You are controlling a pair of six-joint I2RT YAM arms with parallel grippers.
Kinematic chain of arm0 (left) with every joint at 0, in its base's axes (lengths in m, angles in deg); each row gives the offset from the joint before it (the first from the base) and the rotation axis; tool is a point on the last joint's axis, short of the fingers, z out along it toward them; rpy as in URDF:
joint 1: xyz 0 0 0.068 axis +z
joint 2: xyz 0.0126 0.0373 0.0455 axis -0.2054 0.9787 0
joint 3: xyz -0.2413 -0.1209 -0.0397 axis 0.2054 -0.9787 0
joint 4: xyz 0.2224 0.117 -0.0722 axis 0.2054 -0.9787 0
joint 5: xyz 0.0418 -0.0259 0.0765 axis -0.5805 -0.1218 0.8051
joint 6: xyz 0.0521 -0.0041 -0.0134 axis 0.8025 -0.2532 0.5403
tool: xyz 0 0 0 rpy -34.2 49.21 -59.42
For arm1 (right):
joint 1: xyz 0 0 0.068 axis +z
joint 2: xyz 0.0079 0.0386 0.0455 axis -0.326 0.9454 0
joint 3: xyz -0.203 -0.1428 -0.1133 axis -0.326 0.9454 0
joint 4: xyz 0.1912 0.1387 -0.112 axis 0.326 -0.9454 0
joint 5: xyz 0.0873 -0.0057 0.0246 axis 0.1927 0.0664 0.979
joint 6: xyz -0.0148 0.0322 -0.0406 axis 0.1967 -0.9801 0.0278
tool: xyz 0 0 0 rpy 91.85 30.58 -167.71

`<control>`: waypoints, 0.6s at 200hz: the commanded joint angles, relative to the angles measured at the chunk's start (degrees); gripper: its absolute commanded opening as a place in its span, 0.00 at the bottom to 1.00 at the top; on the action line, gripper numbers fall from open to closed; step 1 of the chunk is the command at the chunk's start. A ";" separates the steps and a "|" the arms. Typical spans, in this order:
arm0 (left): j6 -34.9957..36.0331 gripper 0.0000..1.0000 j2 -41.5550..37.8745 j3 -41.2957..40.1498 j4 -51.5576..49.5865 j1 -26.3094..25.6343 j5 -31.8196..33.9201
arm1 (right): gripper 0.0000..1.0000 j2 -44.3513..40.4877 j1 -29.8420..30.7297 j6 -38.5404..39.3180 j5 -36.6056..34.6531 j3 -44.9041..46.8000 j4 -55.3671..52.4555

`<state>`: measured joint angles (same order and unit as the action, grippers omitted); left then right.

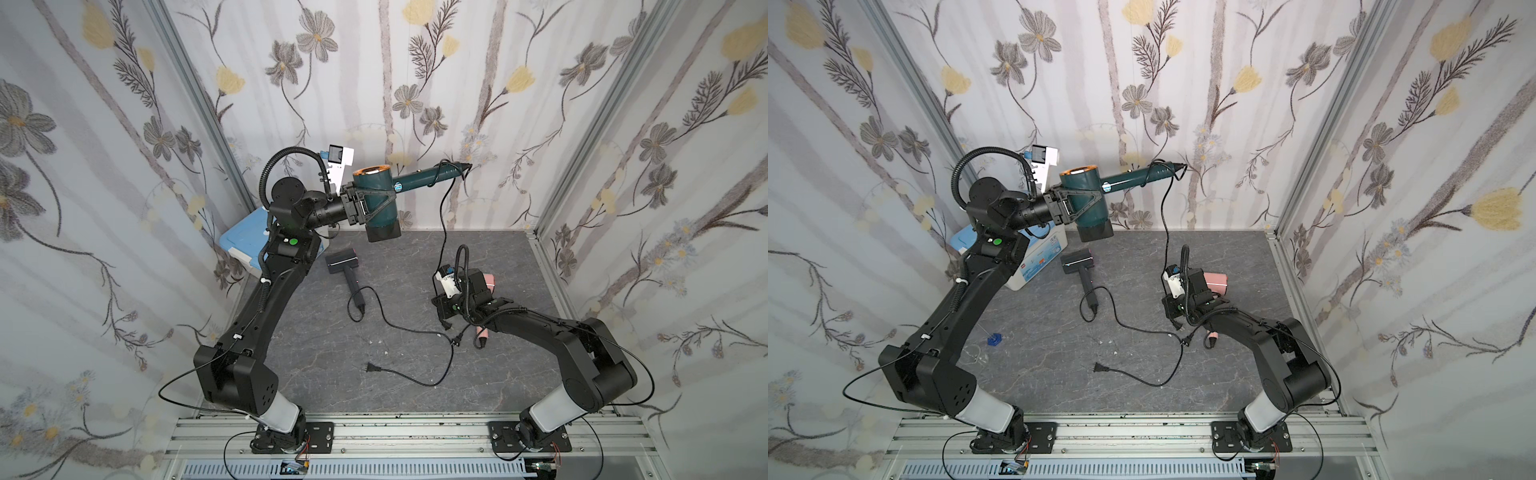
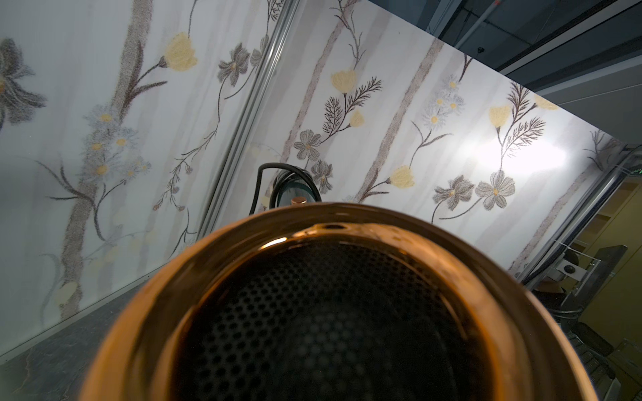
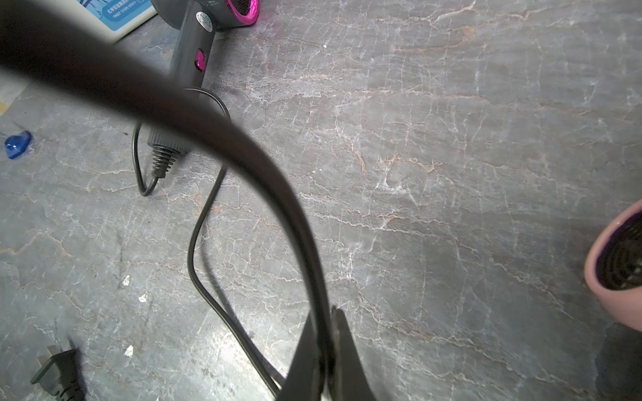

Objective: Wrap the cord around the hair dryer
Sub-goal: Wrap the power cord around the hair dryer.

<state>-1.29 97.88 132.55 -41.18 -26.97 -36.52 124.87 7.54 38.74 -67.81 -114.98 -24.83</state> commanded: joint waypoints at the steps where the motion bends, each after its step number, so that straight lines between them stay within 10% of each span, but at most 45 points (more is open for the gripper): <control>1: -2.45 0.00 0.72 0.55 5.70 0.08 3.35 | 0.00 -1.73 1.55 2.01 -3.69 -1.41 -2.73; 120: -15.33 0.00 8.85 1.67 18.45 0.26 8.21 | 0.00 1.41 12.77 8.03 -10.96 -10.67 -22.25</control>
<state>-14.19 106.40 133.22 -30.23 -26.86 -31.23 125.11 18.56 44.84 -78.21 -123.66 -42.99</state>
